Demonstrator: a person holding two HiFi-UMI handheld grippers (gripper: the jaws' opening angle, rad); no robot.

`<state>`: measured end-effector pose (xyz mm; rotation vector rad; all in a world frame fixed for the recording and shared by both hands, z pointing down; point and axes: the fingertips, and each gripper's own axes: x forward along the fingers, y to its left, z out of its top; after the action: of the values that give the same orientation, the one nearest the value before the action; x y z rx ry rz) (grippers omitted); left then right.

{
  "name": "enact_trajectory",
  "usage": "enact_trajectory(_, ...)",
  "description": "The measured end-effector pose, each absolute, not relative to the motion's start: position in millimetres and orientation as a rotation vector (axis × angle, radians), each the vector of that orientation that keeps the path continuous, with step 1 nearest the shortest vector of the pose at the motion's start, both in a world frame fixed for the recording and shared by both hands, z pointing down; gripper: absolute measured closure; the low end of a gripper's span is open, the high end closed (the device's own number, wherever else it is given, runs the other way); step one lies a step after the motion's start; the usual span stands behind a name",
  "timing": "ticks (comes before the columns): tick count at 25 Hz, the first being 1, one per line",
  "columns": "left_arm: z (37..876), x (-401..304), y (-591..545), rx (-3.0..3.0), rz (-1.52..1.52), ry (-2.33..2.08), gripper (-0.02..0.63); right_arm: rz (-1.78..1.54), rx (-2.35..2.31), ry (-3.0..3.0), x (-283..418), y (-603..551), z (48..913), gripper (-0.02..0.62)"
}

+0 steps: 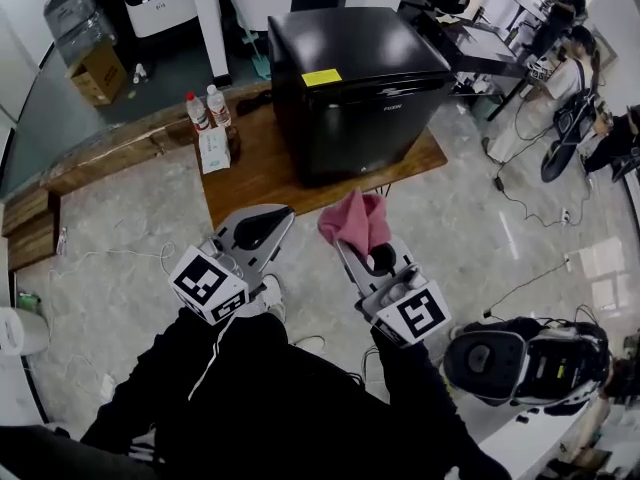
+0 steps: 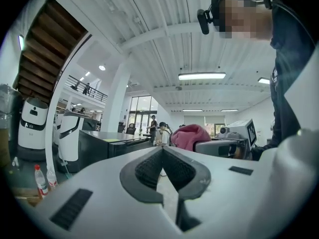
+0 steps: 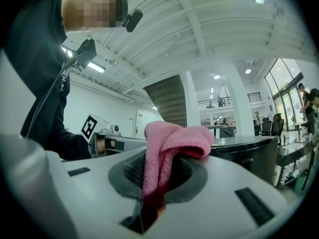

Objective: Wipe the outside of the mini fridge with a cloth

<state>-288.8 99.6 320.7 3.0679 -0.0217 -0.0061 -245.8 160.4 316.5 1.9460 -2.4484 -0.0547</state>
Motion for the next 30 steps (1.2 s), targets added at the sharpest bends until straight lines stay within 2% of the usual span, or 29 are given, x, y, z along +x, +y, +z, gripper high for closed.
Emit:
enact_trajectory(4, 318.5, -275.2, 55.0, 3.089, -0.035, -0.044, 0.6, -0.08, 1.917, -2.449, -234.0, 119.5, 321.8, 0.54)
enact_trajectory(9, 290.6, -224.4, -6.4, 3.136, -0.079, -0.025, 0.6, -0.152, 1.903, -2.389, -186.0, 53.3, 280.6, 0.54)
enact_trajectory(19, 248.1, -182.2, -165.0, 3.174, -0.157, -0.053, 0.6, -0.313, 1.81, -2.178, -122.0, -116.8, 222.1, 0.54)
enact_trajectory(30, 222.4, -120.6, -251.8, 3.206, -0.22, -0.273, 0.6, -0.208, 1.546, -2.159, -41.5, -245.7, 217.1, 0.538)
